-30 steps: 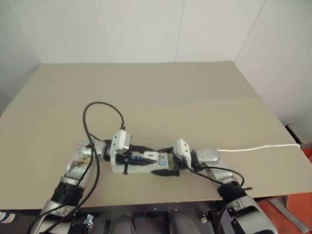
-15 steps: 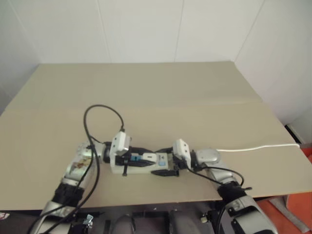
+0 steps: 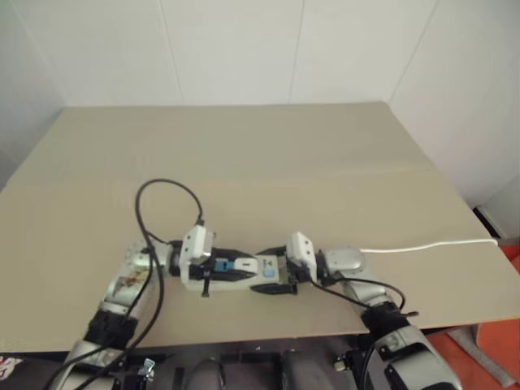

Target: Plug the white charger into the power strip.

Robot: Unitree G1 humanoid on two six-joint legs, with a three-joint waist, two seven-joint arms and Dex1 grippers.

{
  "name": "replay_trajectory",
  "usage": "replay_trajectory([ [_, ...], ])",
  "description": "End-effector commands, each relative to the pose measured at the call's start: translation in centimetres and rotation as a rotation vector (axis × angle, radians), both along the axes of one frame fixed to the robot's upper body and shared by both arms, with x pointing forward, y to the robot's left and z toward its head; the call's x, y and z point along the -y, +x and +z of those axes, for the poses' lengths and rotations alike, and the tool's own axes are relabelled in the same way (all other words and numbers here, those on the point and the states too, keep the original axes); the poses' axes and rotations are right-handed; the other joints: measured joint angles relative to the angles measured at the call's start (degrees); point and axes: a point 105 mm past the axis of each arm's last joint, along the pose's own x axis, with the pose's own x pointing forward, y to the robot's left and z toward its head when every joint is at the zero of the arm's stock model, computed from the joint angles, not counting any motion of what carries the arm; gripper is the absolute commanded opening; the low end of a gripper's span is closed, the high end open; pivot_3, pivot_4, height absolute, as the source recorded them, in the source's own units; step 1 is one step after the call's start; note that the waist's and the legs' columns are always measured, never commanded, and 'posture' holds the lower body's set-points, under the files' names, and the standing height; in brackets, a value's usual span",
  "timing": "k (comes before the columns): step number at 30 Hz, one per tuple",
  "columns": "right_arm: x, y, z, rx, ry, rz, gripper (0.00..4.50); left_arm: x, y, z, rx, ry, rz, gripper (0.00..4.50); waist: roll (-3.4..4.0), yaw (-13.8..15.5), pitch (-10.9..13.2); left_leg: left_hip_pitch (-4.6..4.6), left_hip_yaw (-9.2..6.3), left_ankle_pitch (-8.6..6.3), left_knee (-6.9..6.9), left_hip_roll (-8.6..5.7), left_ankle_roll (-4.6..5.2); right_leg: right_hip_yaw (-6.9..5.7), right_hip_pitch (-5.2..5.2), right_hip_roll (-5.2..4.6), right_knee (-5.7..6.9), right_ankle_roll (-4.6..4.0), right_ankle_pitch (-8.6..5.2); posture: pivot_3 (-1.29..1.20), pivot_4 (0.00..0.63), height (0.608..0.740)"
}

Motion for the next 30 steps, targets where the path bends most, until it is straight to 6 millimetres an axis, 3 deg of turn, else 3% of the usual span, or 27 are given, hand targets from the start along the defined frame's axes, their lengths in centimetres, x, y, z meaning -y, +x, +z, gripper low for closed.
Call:
replay_trajectory([
  [1, 0.3, -0.4, -1.1, -0.045, -0.023, 0.002, 3.45, -2.0, -0.3, -3.1, -0.101, 0.108, 0.061, 1.02, 0.00, 0.0, 0.0, 0.03, 0.01, 0.00, -0.01, 0.00, 0.00, 0.01, 0.02, 0.00, -0.01, 0.01, 0.00, 0.00, 0.150, 0.740],
  [11, 0.2, -0.4, -1.1, -0.044, -0.022, 0.003, 3.45, -1.9, 0.0, -2.6, -0.091, 0.107, 0.064, 1.02, 0.01, 0.0, -0.1, 0.14, 0.03, 0.00, -0.19, 0.00, 0.00, 0.05, 0.05, 0.01, -0.04, 0.09, -0.06, 0.00, 0.150, 0.740],
  [17, 0.2, -0.5, -1.2, -0.047, -0.022, 0.003, 3.45, -2.1, 0.5, -0.4, -0.061, 0.091, 0.021, 2.87, 0.03, 0.3, -0.1, 0.15, 0.02, 0.00, -0.27, -0.01, 0.00, 0.02, 0.05, 0.02, -0.11, 0.09, -0.08, 0.00, 0.150, 0.740],
  [22, 0.3, -0.6, -1.2, -0.049, -0.023, 0.007, 3.45, -2.6, 1.7, 3.5, 0.040, 0.048, 0.045, 4.46, 0.02, 0.4, -0.1, 0.03, 0.01, 0.00, -0.25, -0.03, -0.01, -0.01, 0.01, -0.02, -0.12, 0.09, -0.08, 0.00, 0.150, 0.740],
  [28, 0.6, -0.7, -1.1, -0.051, -0.024, 0.012, 3.45, -4.6, 1.5, 8.7, 0.129, 0.089, 0.026, 4.46, 0.02, 0.2, -0.1, -0.04, -0.01, 0.00, -0.26, -0.02, -0.01, -0.03, -0.03, -0.02, -0.16, 0.06, -0.06, 0.00, 0.150, 0.740],
  [30, 0.7, -0.9, -1.0, -0.054, -0.026, 0.018, 4.20, -4.9, 1.5, 9.8, 0.169, 0.076, 0.057, 4.50, 0.05, 0.3, -0.1, -0.07, -0.02, 0.00, -0.26, -0.02, -0.01, -0.04, -0.06, -0.02, -0.18, 0.09, -0.07, 0.00, 0.150, 0.740],
])
